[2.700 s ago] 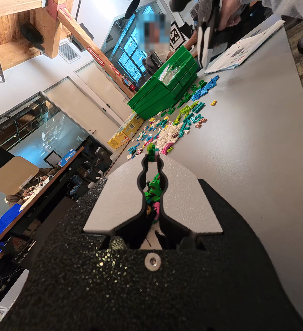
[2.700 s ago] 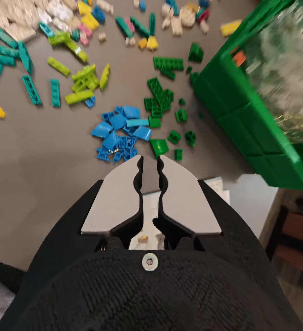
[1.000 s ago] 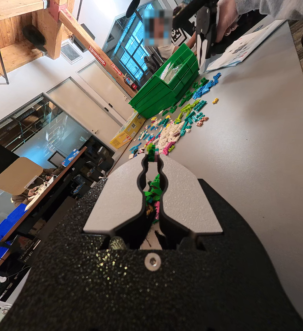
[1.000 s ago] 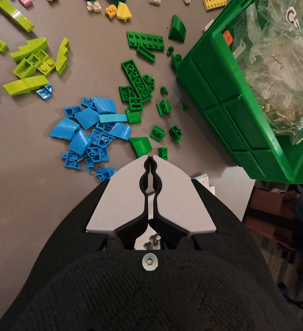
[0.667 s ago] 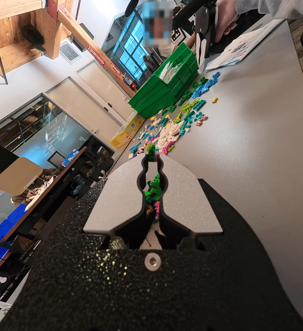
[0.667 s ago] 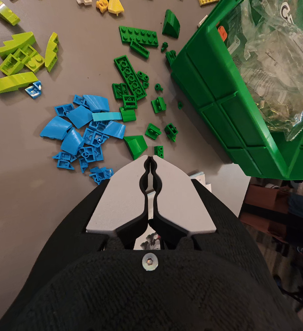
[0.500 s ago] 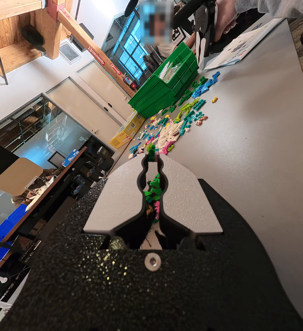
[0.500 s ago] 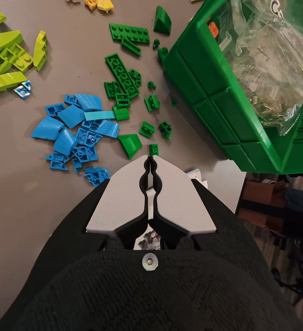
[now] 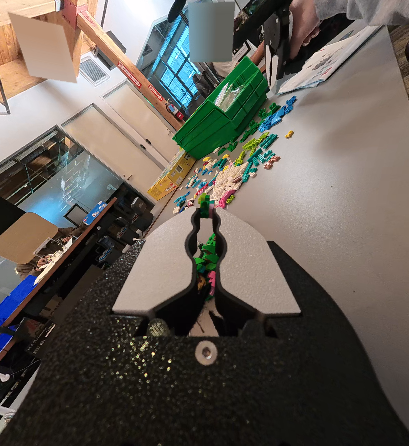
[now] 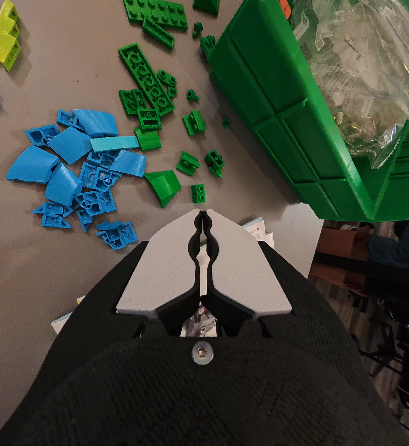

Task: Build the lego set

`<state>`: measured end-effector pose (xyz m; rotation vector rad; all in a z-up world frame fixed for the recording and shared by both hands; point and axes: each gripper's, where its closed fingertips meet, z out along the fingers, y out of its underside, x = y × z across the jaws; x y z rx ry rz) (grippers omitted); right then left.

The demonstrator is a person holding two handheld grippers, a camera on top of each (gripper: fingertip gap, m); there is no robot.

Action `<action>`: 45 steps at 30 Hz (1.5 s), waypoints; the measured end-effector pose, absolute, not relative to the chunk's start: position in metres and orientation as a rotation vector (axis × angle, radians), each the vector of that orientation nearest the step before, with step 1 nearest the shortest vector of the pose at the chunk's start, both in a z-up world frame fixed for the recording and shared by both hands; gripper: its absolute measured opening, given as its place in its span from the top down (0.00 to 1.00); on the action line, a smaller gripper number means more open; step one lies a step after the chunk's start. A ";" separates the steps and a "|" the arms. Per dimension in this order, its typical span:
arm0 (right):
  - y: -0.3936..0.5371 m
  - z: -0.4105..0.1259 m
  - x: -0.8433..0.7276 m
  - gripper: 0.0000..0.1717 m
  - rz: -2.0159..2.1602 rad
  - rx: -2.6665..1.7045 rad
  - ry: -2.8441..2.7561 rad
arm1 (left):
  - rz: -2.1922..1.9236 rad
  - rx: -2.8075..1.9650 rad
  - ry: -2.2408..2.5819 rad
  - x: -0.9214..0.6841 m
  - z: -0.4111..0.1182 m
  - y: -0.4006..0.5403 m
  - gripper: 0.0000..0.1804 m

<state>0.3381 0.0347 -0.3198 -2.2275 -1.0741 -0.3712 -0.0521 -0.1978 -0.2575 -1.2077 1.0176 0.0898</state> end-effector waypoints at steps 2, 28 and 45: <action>0.035 -0.321 0.337 1.00 -0.366 -2.227 -1.077 | 0.090 -1.208 1.018 -0.052 -0.258 -0.198 0.95; 0.029 -0.307 0.305 1.00 -0.282 -2.156 -1.132 | 0.103 -1.206 1.042 -0.051 -0.260 -0.198 0.95; 0.017 -0.302 0.278 1.00 -0.128 -2.145 -1.176 | 0.107 -1.205 1.074 -0.048 -0.264 -0.200 0.95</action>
